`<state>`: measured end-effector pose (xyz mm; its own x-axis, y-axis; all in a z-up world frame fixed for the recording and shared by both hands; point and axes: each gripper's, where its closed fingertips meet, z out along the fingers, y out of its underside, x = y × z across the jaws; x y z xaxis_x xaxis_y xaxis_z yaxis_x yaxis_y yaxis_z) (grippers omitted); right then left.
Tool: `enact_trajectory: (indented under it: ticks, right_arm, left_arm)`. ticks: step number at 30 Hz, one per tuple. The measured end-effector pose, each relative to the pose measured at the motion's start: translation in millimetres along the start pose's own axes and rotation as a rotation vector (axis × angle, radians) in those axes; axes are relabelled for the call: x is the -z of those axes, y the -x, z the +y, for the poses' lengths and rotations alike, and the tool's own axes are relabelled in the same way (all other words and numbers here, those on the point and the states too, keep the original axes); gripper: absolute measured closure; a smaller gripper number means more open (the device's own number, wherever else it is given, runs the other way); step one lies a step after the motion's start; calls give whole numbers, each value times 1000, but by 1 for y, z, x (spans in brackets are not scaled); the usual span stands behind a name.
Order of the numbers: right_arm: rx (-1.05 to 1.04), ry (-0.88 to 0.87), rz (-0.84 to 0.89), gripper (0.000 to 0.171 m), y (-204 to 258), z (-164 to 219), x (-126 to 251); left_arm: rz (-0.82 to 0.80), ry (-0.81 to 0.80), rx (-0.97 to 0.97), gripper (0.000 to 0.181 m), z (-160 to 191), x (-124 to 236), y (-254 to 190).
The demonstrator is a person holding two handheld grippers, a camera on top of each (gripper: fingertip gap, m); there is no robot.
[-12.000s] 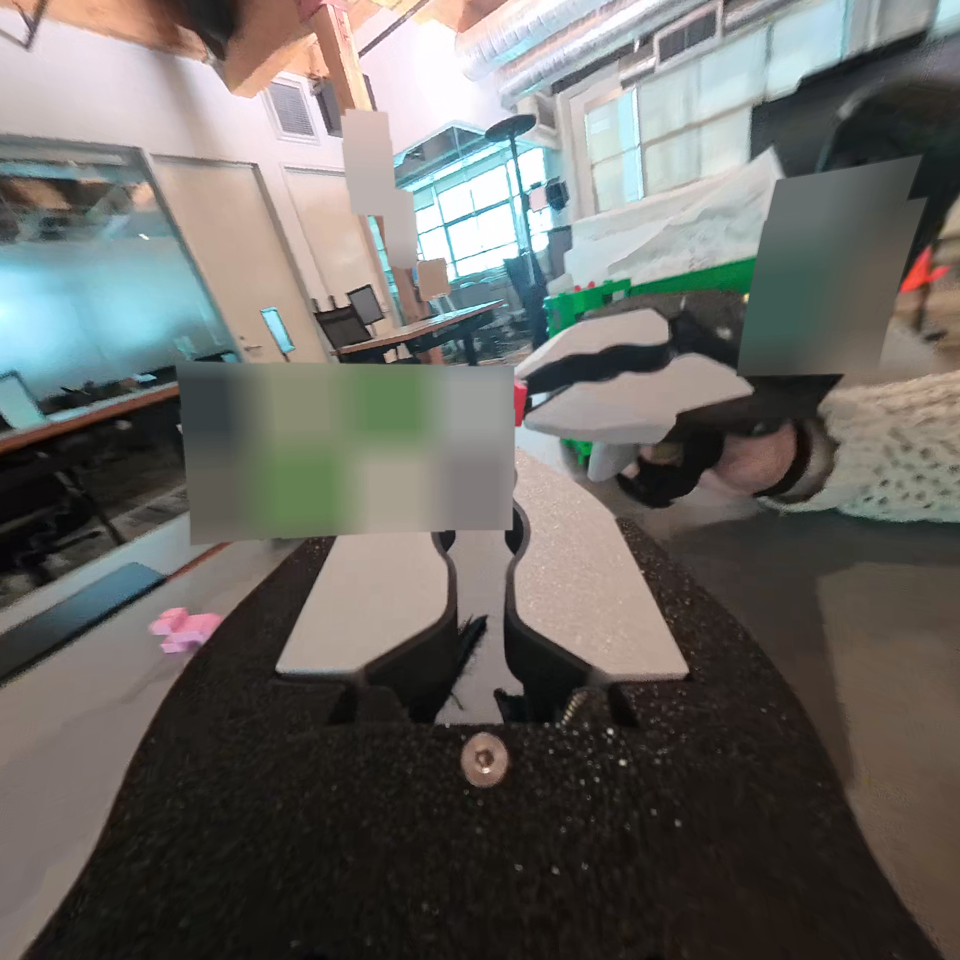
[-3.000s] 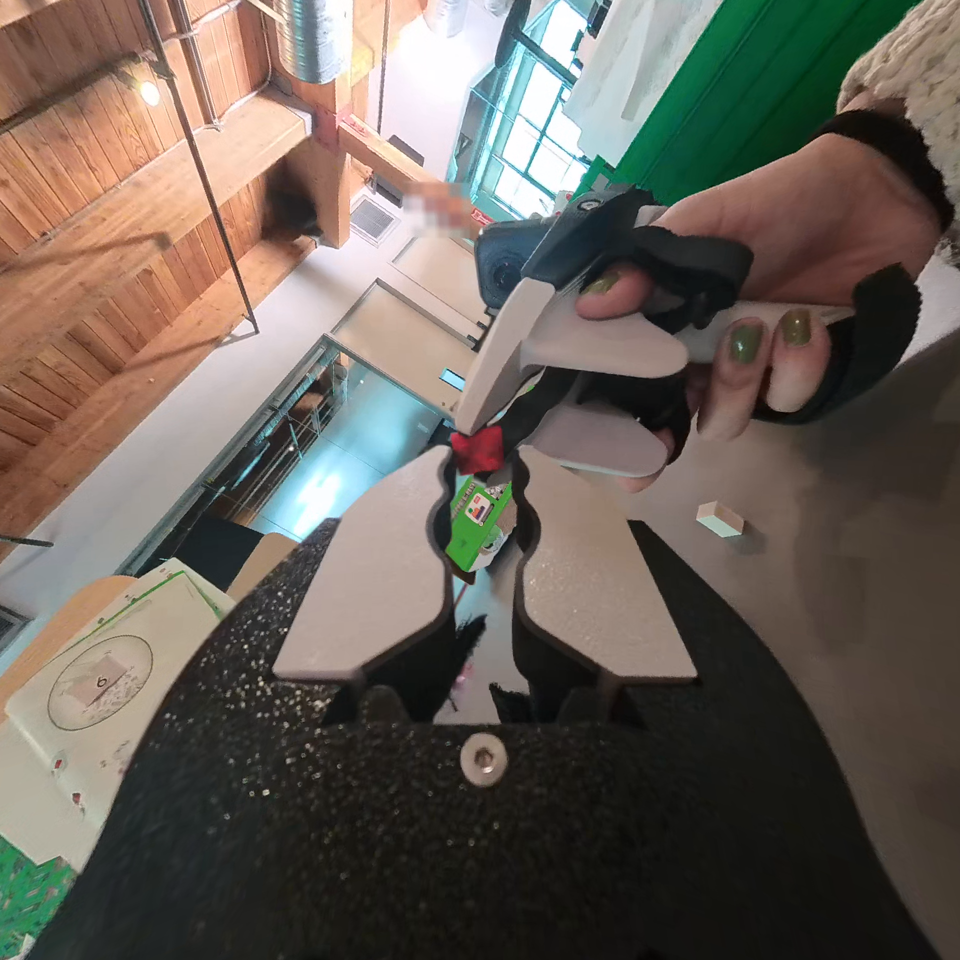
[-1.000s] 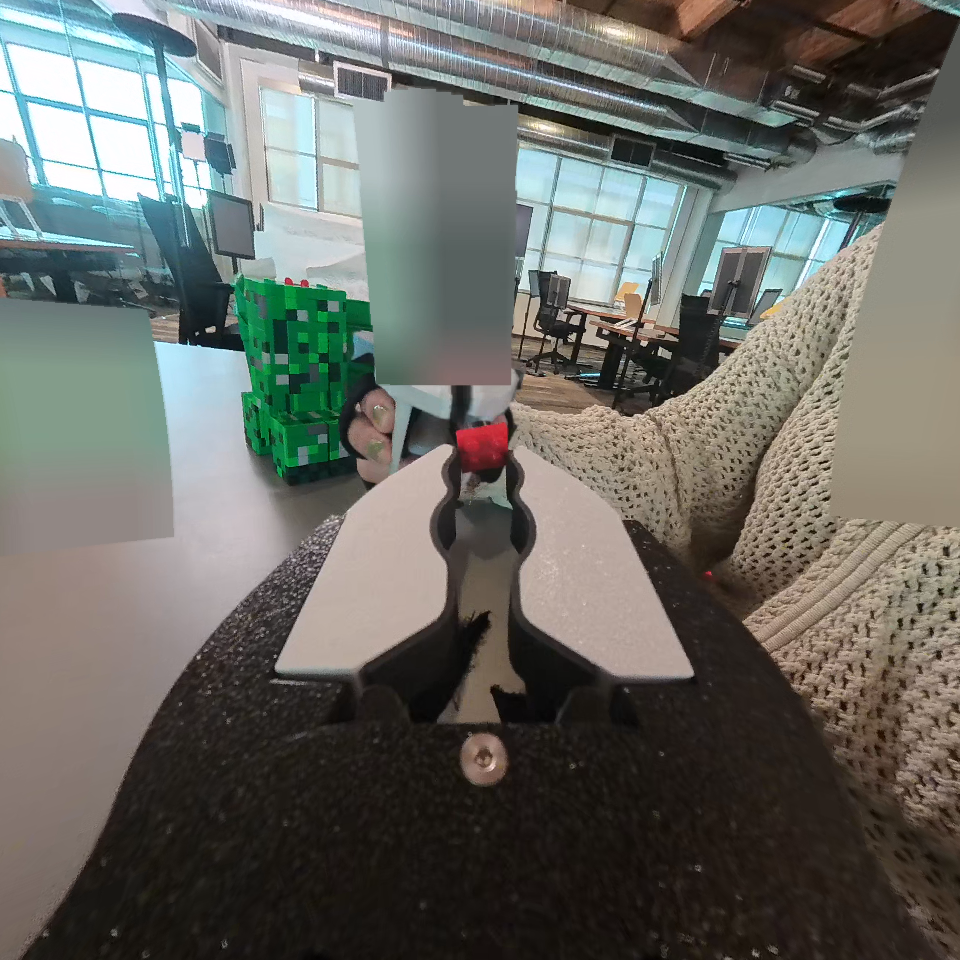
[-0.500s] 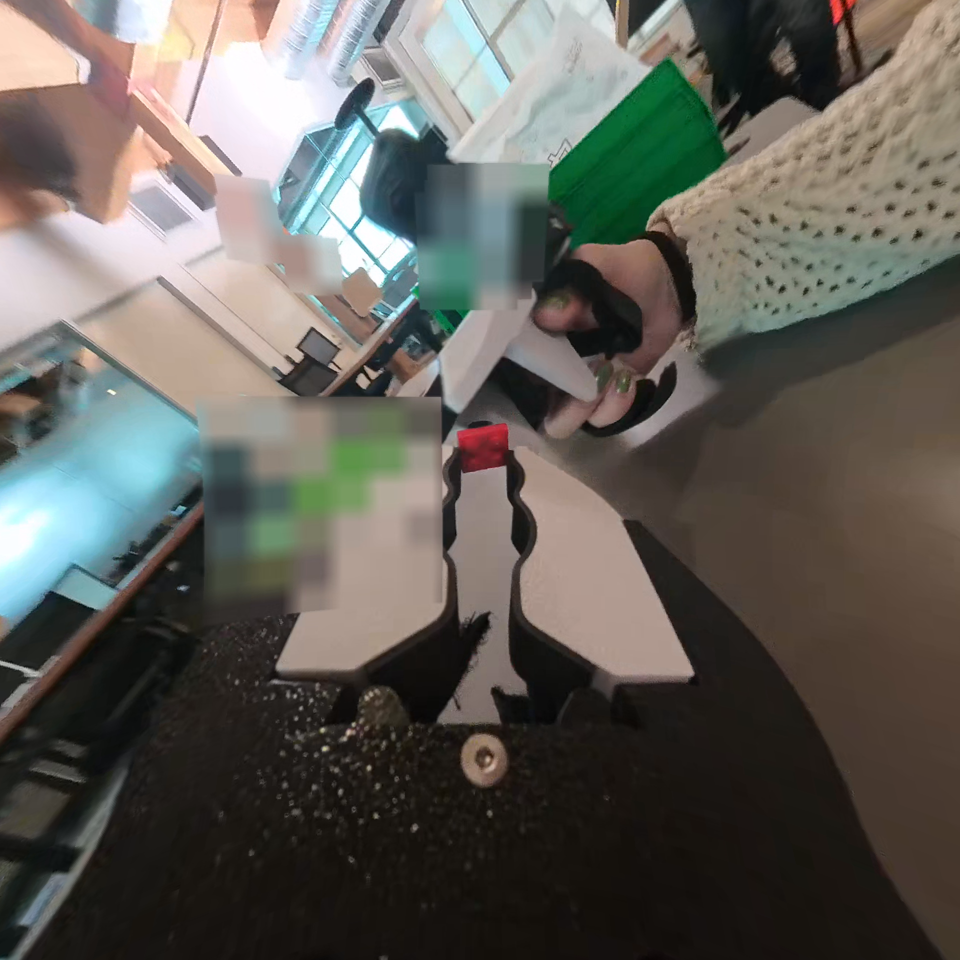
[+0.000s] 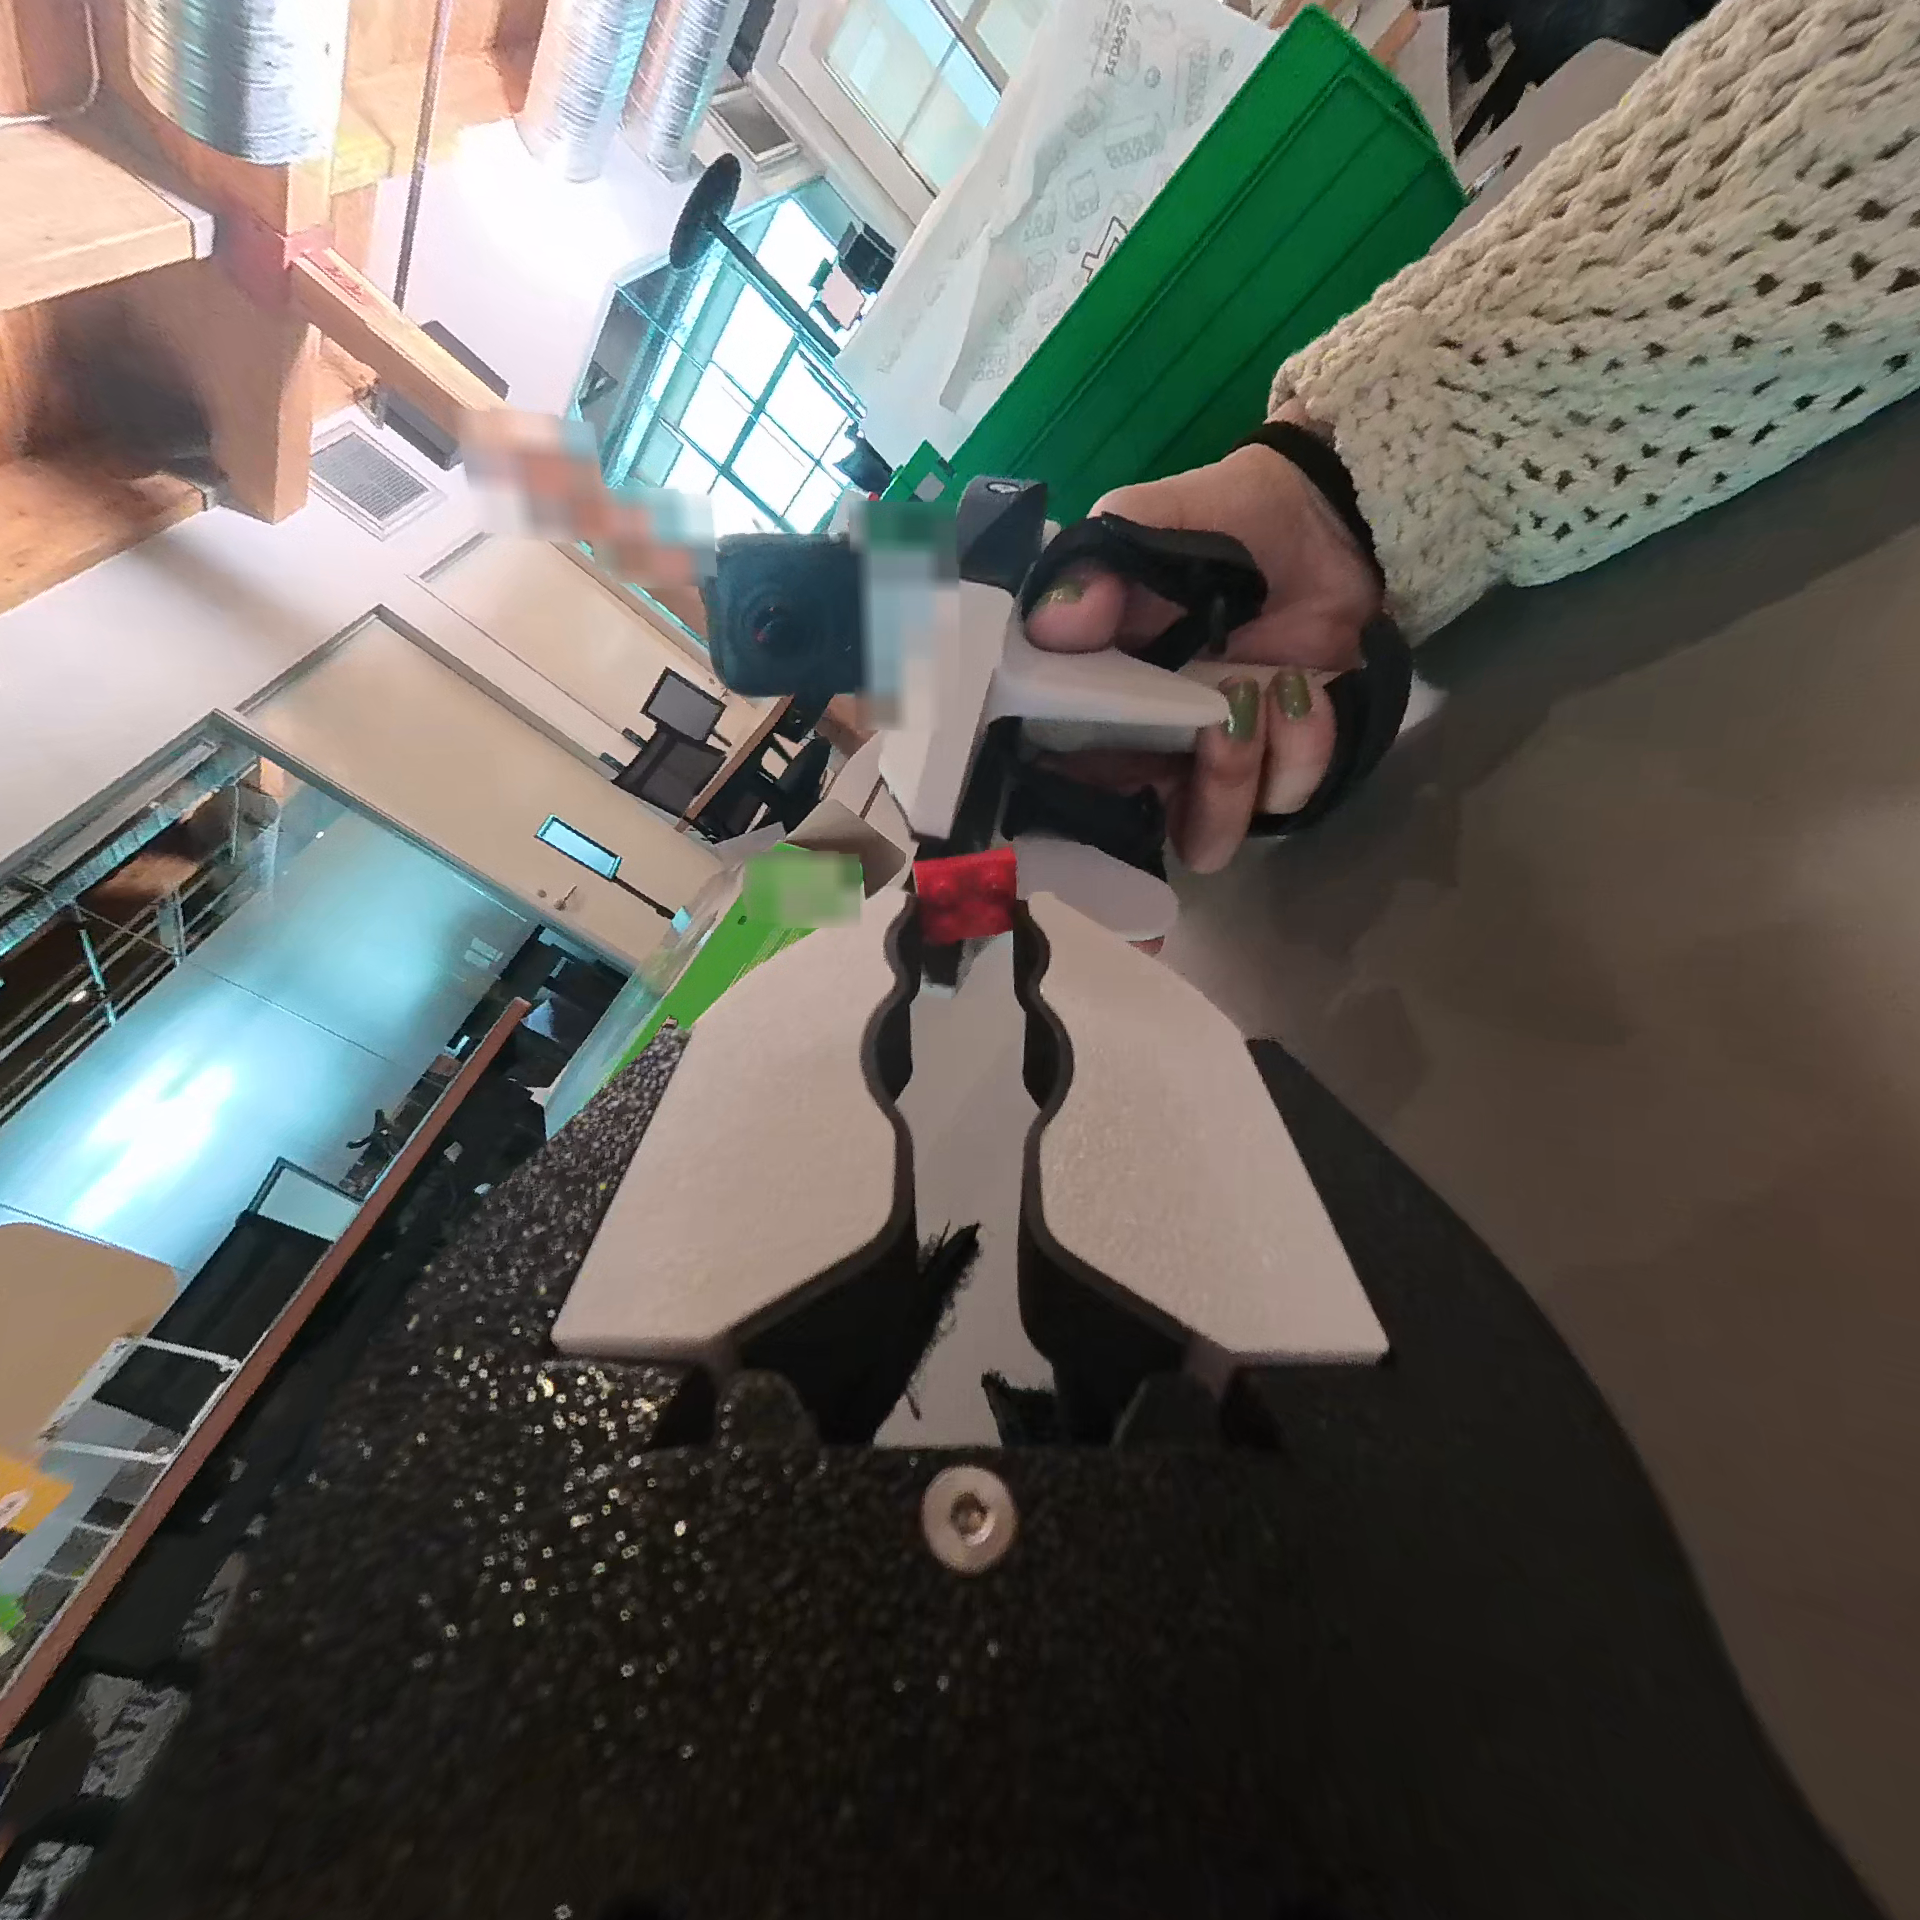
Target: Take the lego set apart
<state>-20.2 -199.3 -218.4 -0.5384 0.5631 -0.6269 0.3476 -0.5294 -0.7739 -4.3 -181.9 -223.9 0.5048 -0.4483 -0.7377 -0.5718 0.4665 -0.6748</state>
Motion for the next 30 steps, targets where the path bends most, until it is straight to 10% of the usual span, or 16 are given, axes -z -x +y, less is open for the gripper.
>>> enact_trajectory:
  ticks: [30]
  right_arm:
    - [75, -5, 26, 156, 2, -6, 5]
  left_arm:
    - [-160, 42, -129, 146, -1, 2, 14]
